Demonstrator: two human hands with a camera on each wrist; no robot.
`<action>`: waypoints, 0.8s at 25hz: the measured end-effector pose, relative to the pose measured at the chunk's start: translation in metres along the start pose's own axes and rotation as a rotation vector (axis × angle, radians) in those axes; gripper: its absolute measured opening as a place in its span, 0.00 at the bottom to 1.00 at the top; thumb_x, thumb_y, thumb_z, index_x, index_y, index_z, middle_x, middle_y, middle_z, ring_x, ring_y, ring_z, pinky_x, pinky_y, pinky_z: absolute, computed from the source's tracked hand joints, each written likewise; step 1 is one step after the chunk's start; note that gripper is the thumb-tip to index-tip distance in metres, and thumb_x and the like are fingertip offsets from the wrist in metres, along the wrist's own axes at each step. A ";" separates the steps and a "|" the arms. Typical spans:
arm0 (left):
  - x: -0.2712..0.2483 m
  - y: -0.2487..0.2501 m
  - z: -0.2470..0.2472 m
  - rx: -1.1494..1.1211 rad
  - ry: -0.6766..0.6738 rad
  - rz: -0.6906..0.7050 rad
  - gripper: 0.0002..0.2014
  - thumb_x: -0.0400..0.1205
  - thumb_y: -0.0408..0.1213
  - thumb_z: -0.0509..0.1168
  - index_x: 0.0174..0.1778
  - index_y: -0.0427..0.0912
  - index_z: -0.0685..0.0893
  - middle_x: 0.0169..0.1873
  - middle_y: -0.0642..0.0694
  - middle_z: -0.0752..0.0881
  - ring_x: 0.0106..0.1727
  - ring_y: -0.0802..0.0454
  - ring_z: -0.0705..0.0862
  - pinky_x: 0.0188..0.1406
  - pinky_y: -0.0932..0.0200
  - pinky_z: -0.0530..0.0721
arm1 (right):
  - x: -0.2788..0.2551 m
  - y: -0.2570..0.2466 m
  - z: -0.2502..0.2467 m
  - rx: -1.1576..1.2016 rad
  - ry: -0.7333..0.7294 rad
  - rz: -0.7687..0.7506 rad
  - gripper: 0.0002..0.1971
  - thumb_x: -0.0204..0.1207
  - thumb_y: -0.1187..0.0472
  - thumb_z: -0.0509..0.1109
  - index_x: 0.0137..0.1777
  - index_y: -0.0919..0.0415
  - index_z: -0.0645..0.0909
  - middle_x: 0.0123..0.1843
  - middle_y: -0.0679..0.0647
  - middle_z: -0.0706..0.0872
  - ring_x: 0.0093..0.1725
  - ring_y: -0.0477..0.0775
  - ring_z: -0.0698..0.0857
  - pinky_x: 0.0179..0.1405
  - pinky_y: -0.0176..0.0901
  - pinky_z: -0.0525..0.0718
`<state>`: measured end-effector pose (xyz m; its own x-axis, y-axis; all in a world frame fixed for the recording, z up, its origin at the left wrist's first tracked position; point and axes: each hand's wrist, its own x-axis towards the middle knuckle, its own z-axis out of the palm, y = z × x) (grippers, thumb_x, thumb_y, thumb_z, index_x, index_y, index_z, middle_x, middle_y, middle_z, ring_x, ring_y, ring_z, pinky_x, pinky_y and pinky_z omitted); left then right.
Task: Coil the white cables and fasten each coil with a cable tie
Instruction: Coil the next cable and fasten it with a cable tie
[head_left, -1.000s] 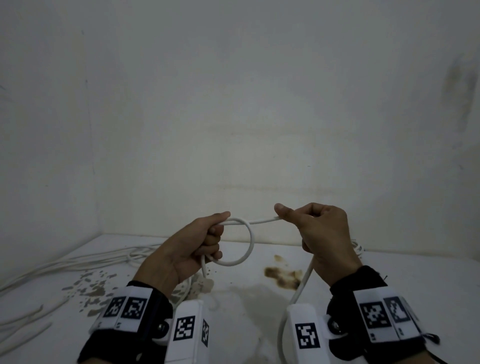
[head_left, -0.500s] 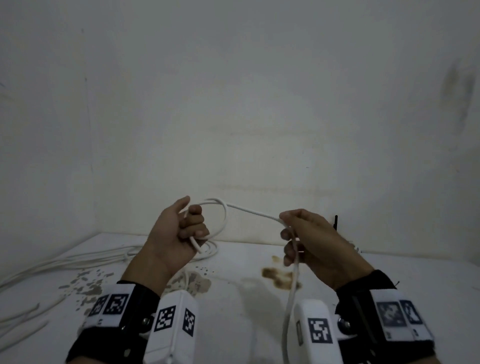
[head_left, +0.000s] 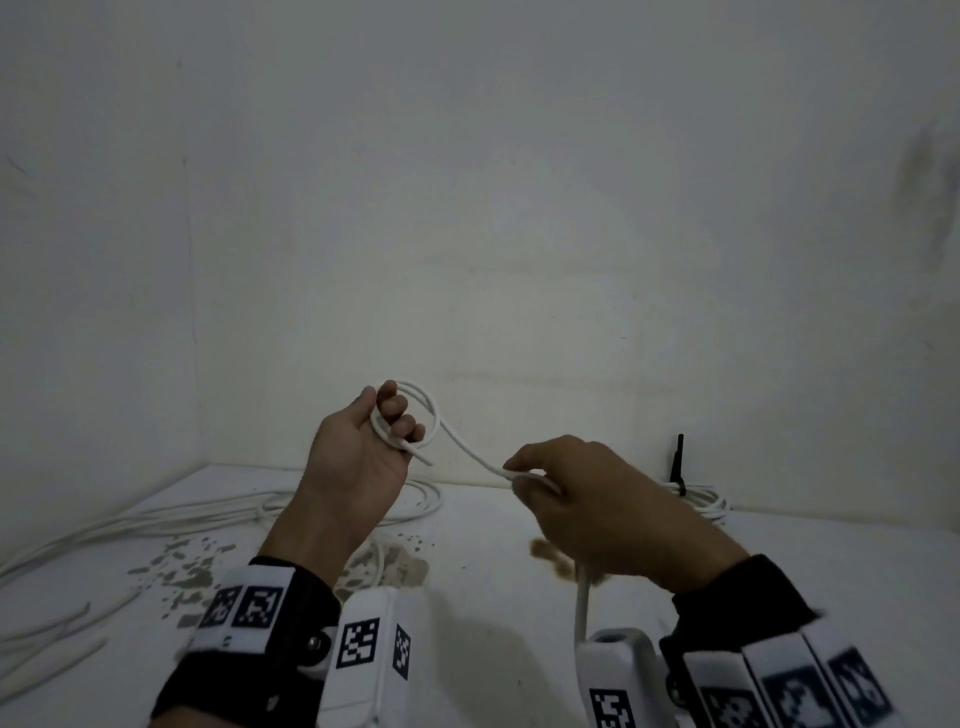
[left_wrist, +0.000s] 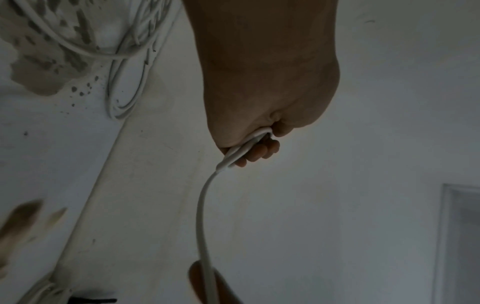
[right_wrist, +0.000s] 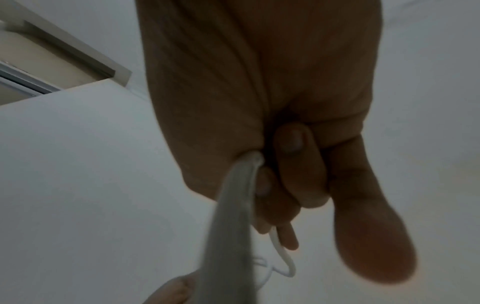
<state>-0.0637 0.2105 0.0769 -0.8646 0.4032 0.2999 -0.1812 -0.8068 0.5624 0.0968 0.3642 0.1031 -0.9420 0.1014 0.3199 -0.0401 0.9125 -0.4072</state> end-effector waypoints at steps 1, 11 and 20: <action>-0.001 -0.003 0.003 0.013 -0.004 -0.003 0.15 0.91 0.39 0.48 0.44 0.41 0.76 0.28 0.50 0.75 0.26 0.55 0.71 0.42 0.60 0.70 | 0.000 -0.005 0.003 -0.030 -0.011 -0.050 0.12 0.87 0.55 0.59 0.59 0.57 0.83 0.45 0.52 0.85 0.34 0.55 0.89 0.28 0.41 0.86; -0.014 -0.031 0.022 0.324 -0.111 -0.151 0.14 0.89 0.42 0.53 0.49 0.40 0.82 0.35 0.44 0.83 0.38 0.53 0.82 0.40 0.61 0.85 | 0.005 -0.020 0.023 -0.022 0.075 -0.236 0.06 0.84 0.57 0.65 0.50 0.58 0.80 0.41 0.52 0.82 0.31 0.45 0.74 0.29 0.37 0.70; -0.032 -0.038 0.037 0.968 -0.249 -0.151 0.24 0.88 0.49 0.56 0.26 0.48 0.80 0.20 0.49 0.63 0.24 0.56 0.60 0.30 0.57 0.60 | 0.005 -0.003 -0.001 0.244 0.443 -0.005 0.15 0.66 0.48 0.84 0.38 0.53 0.82 0.28 0.47 0.84 0.21 0.40 0.80 0.20 0.29 0.73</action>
<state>-0.0123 0.2439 0.0745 -0.7215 0.6401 0.2640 0.2733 -0.0871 0.9580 0.0922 0.3625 0.1064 -0.7116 0.3040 0.6334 -0.1709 0.7996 -0.5758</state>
